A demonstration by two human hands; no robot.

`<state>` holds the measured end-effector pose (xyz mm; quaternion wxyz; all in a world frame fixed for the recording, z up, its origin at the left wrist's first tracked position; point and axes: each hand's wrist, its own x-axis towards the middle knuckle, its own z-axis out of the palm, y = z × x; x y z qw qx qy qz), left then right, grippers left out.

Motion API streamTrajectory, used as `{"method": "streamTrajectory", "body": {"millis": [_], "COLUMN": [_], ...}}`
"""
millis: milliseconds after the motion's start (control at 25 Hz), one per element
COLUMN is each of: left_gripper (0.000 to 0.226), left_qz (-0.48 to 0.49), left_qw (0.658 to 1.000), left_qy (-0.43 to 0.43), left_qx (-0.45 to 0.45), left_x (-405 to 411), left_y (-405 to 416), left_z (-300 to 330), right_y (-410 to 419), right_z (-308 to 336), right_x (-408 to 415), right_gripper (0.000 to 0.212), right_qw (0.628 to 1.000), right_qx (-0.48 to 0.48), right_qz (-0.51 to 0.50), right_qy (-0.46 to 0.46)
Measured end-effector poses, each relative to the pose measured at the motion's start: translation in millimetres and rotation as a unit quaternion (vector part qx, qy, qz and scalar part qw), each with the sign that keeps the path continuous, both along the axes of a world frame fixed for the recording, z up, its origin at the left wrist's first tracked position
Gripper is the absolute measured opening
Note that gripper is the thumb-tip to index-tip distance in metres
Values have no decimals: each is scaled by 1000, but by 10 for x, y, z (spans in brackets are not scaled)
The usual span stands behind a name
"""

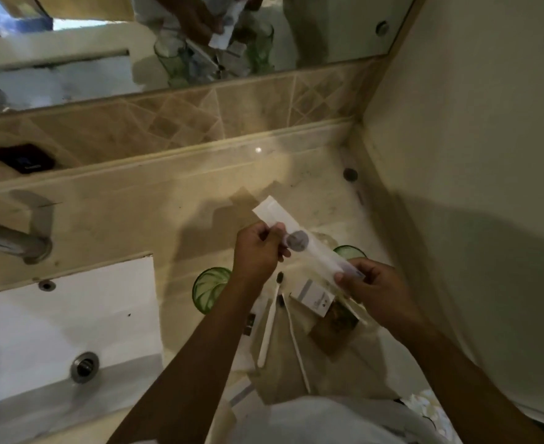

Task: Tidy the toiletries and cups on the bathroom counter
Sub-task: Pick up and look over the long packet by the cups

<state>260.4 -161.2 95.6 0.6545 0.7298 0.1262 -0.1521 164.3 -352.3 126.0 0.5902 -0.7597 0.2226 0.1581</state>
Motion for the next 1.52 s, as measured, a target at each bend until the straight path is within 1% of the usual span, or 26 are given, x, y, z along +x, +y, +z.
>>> {"method": "streamTrajectory", "body": {"millis": [160,240,320,360,440,480,560,600,680,760,840,920,960,1000,1040,1080,1120,1160,1200,1280,1360,1440,1520], "left_gripper": [30,34,39,40,36,33,31,32,31,27,27,27,24,20,18,24,35,44,50,55,55,56,55], "left_qz": [-15,-52,-104,-120,-133,-135,-149,-173,-238,-280,-278,-245,-250,-281,-331,-384,-431,-465,-485,-495,-486,-473,-462], "left_qw": [999,996,985,980,978,978,972,963,935,909,890,870,852,823,781,733,695,675,668,672,679,694,706], "left_qy": [26,5,-24,-25,0,27,72,75,55,21,-38,-105,-154,-227,-308,-377,-408,-401,-378,-340,-336,-333,-328], "left_qx": [24,69,136,158,160,156,165,190,259,307,360,414,433,438,431,417,406,409,419,433,435,428,426], "left_x": [534,827,1096,1220,1426,1533,1741,1838,1996,2085,2106,2084,2044,1979,1895,1816,1760,1734,1722,1733,1729,1742,1762], "left_y": [-353,-528,-712,-808,-965,-1058,-1222,-1282,-1372,-1421,-1398,-1307,-1254,-1202,-1153,-1102,-1059,-1033,-1020,-1012,-1014,-1007,-995], "left_z": [-33,-145,-283,-349,-463,-521,-648,-726,-836,-892,-897,-901,-903,-910,-931,-985,-1026,-1065,-1087,-1110,-1122,-1158,-1173], "right_y": [-244,-385,-520,-584,-662,-697,-743,-754,-770,-779,-790,-790,-793,-794,-785,-770,-754,-738,-724,-708,-700,-686,-670], "right_z": [-74,-162,-268,-342,-511,-612,-797,-899,-1043,-1113,-1097,-1057,-1059,-1092,-1144,-1203,-1259,-1299,-1334,-1373,-1392,-1396,-1396], "right_x": [396,599,786,870,983,1039,1138,1179,1267,1322,1323,1273,1237,1199,1167,1144,1134,1141,1153,1197,1237,1281,1313], "right_gripper": [9,11,15,19,27,28,30,32,37,44,50,44,37,30,25,23,24,28,32,36,37,38,39], "right_qw": [998,997,997,997,997,996,989,982,970,961,952,940,932,927,927,930,934,937,936,930,930,932,929], "right_qx": [8,17,14,6,-25,-50,-136,-183,-242,-272,-301,-341,-361,-372,-371,-361,-344,-332,-328,-339,-341,-340,-346], "right_qz": [-58,-81,-82,-79,-75,-75,-57,-36,0,16,14,-10,-27,-33,-23,-2,26,53,74,91,94,94,96], "right_qy": [-12,-14,-6,3,18,19,14,11,15,37,50,35,12,-17,-48,-74,-90,-99,-105,-113,-98,-82,-84]}}
